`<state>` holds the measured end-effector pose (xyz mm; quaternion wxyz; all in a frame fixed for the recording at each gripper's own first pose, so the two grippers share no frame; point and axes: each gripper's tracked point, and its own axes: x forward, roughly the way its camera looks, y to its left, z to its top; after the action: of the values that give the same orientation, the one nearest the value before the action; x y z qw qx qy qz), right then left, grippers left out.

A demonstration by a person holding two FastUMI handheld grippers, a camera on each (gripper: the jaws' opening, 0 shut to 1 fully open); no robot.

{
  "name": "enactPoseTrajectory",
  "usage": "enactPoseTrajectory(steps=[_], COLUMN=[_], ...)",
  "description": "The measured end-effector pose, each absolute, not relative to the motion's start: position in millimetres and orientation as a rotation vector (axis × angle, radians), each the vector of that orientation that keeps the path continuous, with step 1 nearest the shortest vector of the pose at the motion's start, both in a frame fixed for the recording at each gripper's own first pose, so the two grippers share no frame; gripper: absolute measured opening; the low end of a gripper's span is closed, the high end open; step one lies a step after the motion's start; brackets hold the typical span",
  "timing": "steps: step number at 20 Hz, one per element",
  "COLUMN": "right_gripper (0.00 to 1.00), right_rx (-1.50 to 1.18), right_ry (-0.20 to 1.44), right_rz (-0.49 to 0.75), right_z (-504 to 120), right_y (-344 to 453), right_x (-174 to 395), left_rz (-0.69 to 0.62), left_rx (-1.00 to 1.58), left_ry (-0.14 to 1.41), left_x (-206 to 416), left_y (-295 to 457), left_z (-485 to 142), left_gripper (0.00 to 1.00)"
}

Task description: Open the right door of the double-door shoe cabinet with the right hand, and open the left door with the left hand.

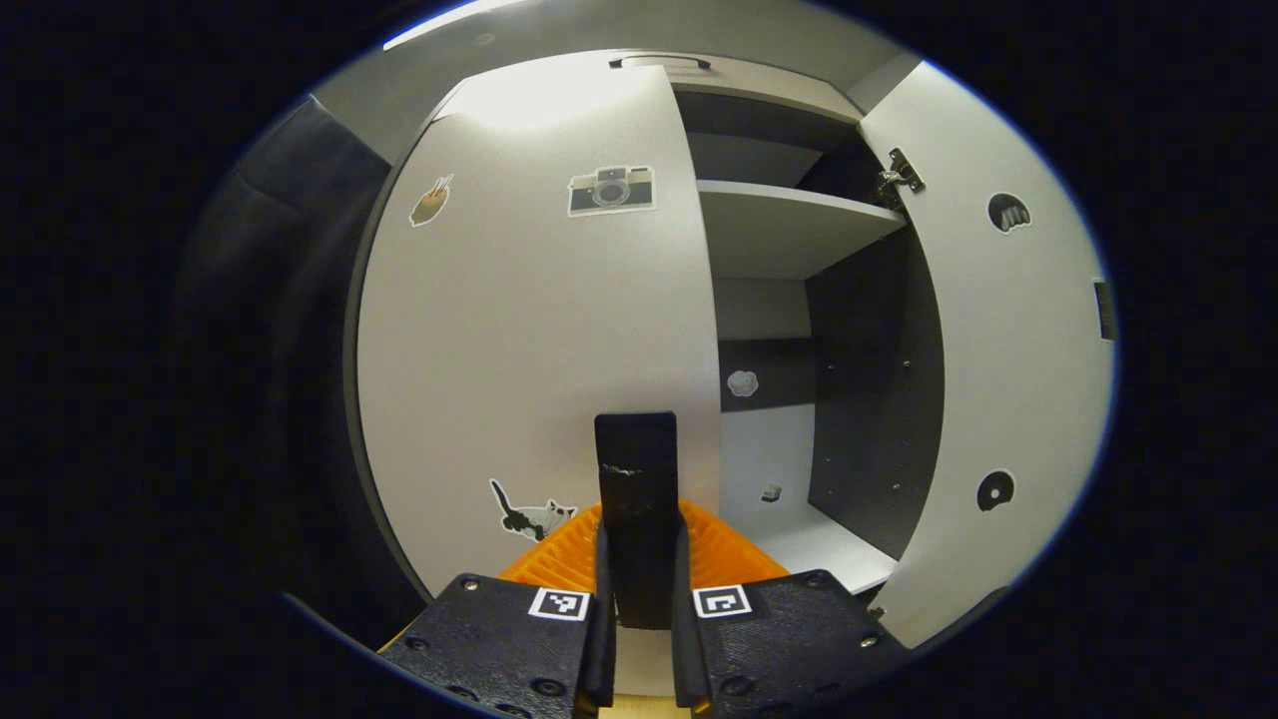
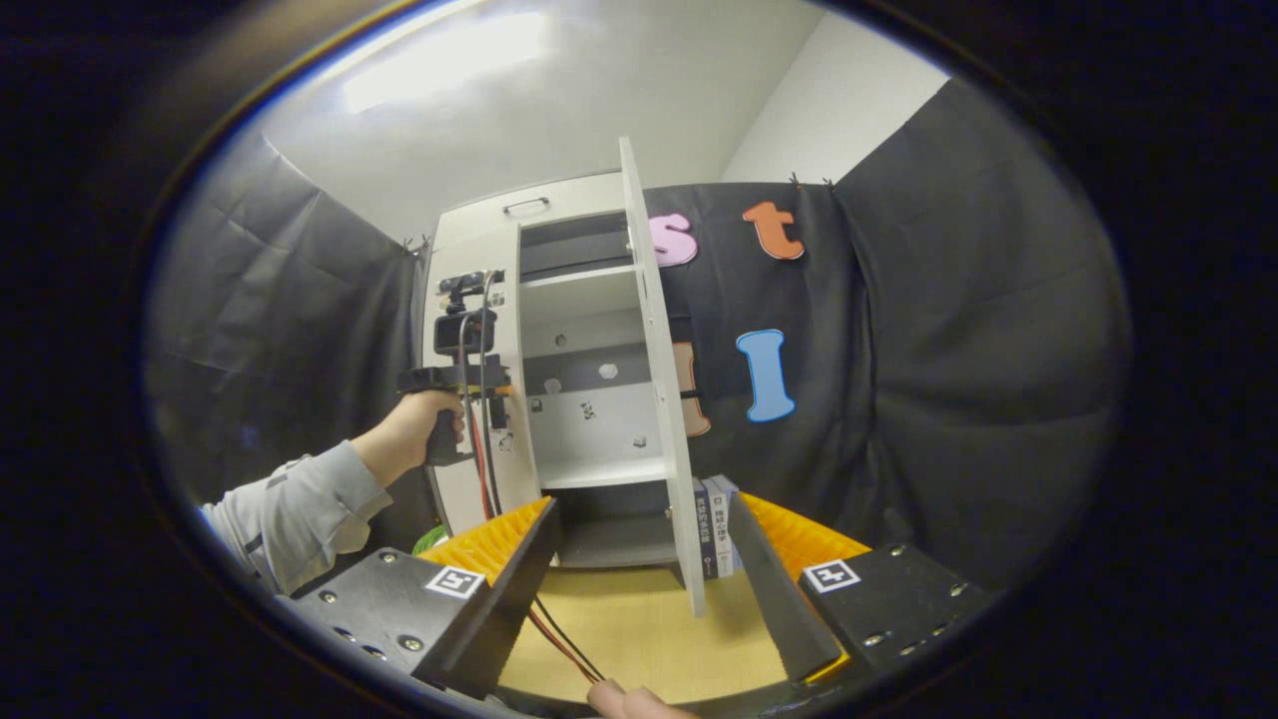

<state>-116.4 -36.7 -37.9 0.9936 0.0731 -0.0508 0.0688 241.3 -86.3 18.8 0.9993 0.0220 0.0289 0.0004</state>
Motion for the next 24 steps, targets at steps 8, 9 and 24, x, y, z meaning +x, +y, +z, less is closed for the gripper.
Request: enactPoseTrajectory(steps=[8, 9, 24], right_gripper=[1.00, 1.00, 1.00], right_rx=[0.124, 0.119, 0.132], right_ry=[-0.091, -0.091, -0.078], right_rz=[0.139, 0.141, 0.172], right_z=[-39, -38, -43], right_y=[-16, -14, 14], right_x=[-113, -114, -115], left_rz=[-0.090, -0.095, -0.113], left_rx=[0.046, 0.046, 0.047], left_ry=[0.061, 0.061, 0.048], left_x=[185, 179, 116], left_y=[-66, -63, -7], left_z=[24, 25, 31], left_gripper=[0.23, 0.23, 0.22])
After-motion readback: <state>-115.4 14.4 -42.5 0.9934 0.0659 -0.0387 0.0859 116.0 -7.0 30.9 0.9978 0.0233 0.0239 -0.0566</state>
